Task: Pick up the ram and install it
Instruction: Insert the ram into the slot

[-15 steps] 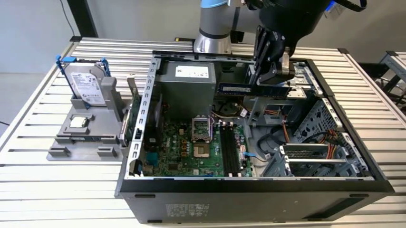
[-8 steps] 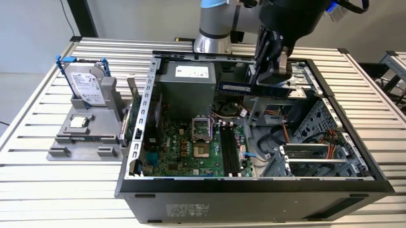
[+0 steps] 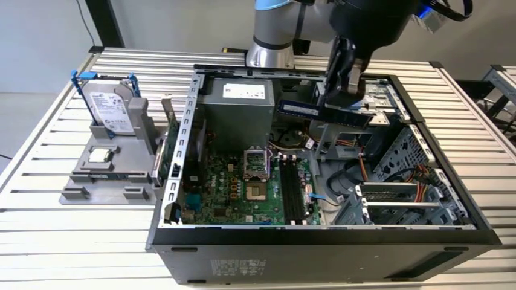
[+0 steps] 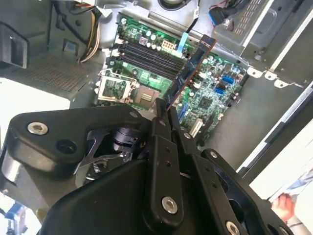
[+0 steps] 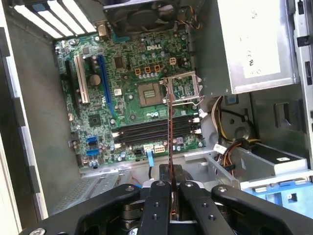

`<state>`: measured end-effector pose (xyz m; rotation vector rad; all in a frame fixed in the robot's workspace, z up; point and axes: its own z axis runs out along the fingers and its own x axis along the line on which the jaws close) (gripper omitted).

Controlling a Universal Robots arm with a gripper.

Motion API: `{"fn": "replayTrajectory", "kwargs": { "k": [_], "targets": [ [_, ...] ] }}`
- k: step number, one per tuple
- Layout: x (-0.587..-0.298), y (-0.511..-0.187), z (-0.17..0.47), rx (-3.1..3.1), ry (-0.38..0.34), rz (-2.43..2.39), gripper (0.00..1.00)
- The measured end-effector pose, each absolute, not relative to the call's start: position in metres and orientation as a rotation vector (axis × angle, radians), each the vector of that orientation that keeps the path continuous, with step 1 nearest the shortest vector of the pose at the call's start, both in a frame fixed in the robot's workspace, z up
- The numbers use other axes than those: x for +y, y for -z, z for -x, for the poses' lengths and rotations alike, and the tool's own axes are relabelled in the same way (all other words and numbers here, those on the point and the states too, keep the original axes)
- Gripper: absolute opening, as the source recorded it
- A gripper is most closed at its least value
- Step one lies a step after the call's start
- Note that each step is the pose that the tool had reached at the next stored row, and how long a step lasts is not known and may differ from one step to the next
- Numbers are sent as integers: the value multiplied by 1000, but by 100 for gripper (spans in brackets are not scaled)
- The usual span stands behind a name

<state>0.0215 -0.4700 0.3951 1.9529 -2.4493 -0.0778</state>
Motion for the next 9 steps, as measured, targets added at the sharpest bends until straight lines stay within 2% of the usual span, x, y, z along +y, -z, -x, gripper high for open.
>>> {"fn": "replayTrajectory", "kwargs": {
  "k": [9],
  "targets": [
    [-470,-395,-21,-2580,79,-1782,0]
  ]
}}
